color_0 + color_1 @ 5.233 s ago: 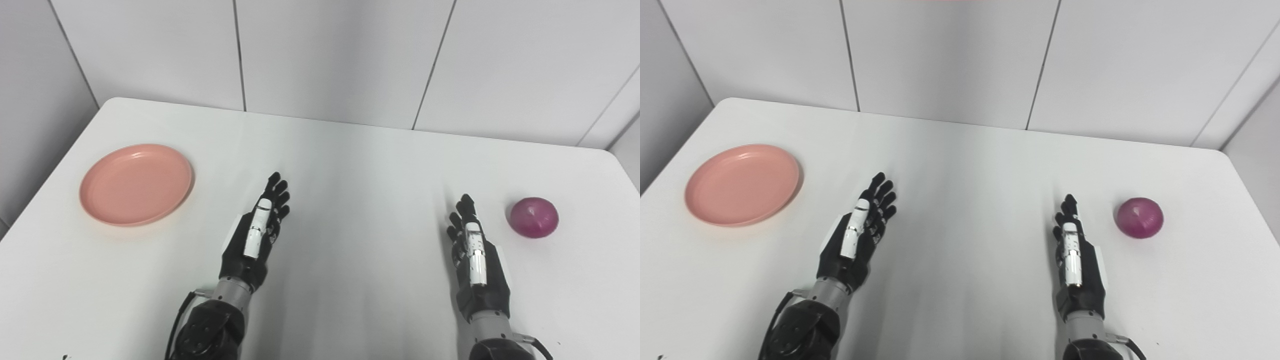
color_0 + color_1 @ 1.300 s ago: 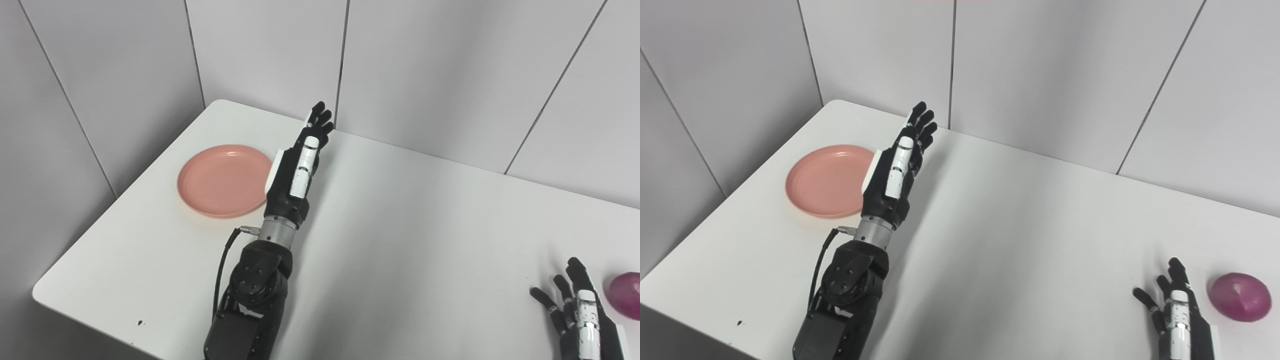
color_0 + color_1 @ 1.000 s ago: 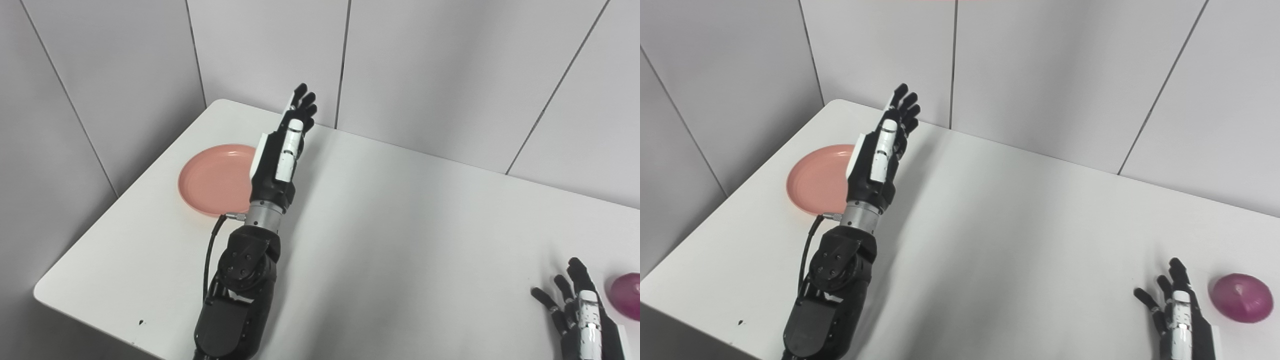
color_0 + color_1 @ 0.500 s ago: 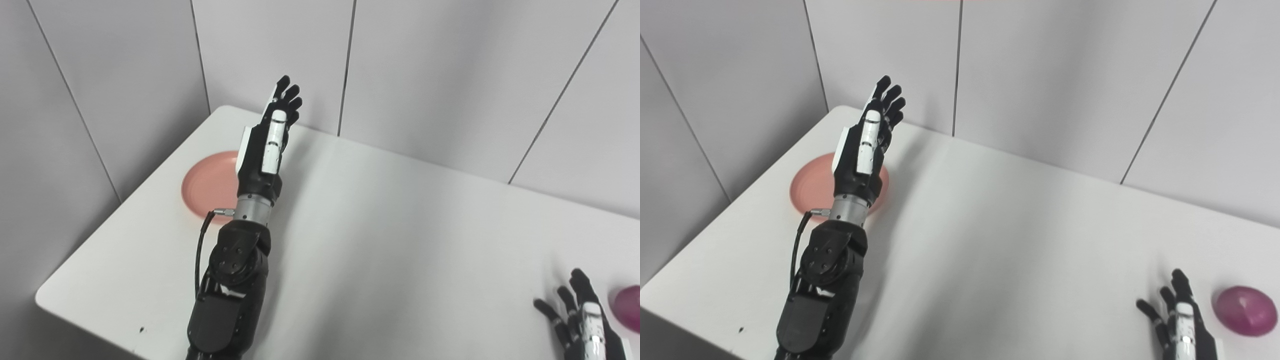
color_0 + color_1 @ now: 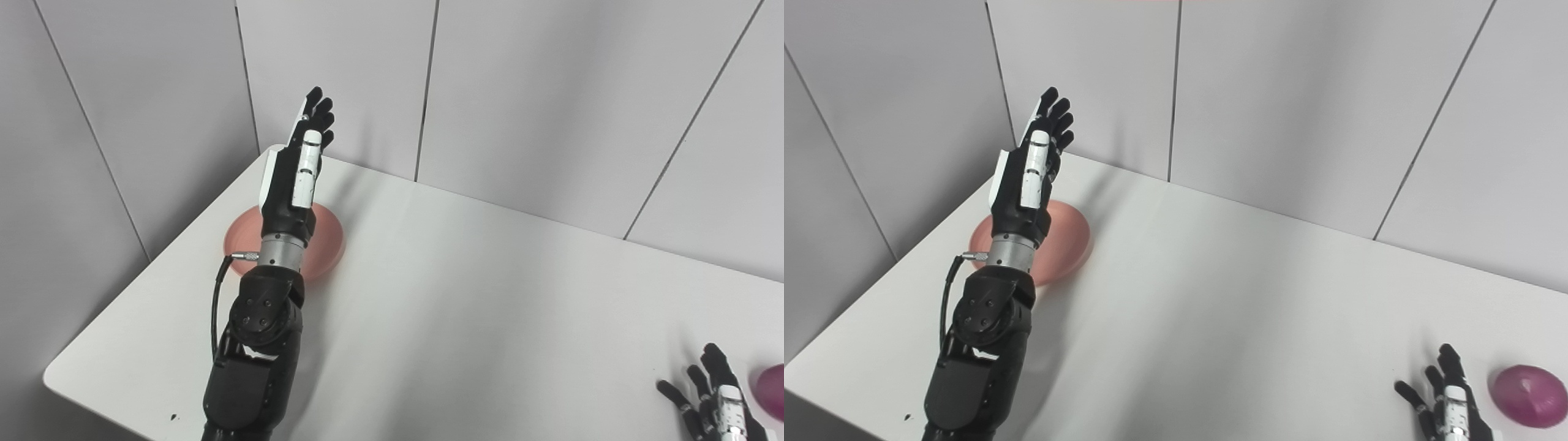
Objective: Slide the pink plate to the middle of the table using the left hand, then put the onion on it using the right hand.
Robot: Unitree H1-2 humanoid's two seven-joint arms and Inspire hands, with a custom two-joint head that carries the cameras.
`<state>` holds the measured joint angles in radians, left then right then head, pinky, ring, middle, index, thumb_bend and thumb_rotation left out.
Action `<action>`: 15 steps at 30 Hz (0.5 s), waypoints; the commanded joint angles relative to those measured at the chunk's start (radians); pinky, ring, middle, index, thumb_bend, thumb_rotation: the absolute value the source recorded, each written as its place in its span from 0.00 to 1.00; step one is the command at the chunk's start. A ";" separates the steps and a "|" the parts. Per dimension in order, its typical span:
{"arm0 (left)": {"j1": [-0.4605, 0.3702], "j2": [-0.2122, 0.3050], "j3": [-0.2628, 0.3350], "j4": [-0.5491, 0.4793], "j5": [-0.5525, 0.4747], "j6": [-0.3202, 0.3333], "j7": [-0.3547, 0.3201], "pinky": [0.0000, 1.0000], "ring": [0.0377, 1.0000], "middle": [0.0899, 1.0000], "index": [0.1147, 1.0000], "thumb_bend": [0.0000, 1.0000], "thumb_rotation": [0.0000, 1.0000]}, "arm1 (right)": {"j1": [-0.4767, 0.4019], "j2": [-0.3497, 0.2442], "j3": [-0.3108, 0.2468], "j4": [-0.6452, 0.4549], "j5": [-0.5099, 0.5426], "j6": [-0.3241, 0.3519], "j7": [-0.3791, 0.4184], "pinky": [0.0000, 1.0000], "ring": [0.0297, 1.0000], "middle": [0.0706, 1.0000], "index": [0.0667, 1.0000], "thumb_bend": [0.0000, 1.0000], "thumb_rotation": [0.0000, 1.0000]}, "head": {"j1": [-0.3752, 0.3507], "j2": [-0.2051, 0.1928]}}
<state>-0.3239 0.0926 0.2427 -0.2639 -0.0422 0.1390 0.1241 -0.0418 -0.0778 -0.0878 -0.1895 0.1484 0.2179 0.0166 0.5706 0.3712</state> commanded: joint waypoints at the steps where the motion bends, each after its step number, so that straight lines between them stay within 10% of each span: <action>1: -0.046 0.022 0.009 -0.037 0.000 -0.004 0.012 0.96 0.95 0.95 0.92 0.43 1.00 | -0.008 -0.005 -0.002 0.001 0.007 -0.018 0.012 1.00 0.98 0.98 0.94 0.45 0.90 | 0.003 -0.001; 15: -0.056 0.038 0.078 -0.018 -0.018 0.007 0.037 0.91 0.92 0.92 0.90 0.39 1.00 | -0.011 -0.010 -0.007 0.012 0.012 -0.017 0.020 1.00 0.98 0.98 0.95 0.46 0.89 | 0.007 -0.006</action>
<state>-0.3381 0.1129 0.3145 -0.2654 -0.0534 0.1687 0.1462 -0.0463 -0.0824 -0.0935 -0.1787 0.1561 0.2092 0.0271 0.5783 0.3651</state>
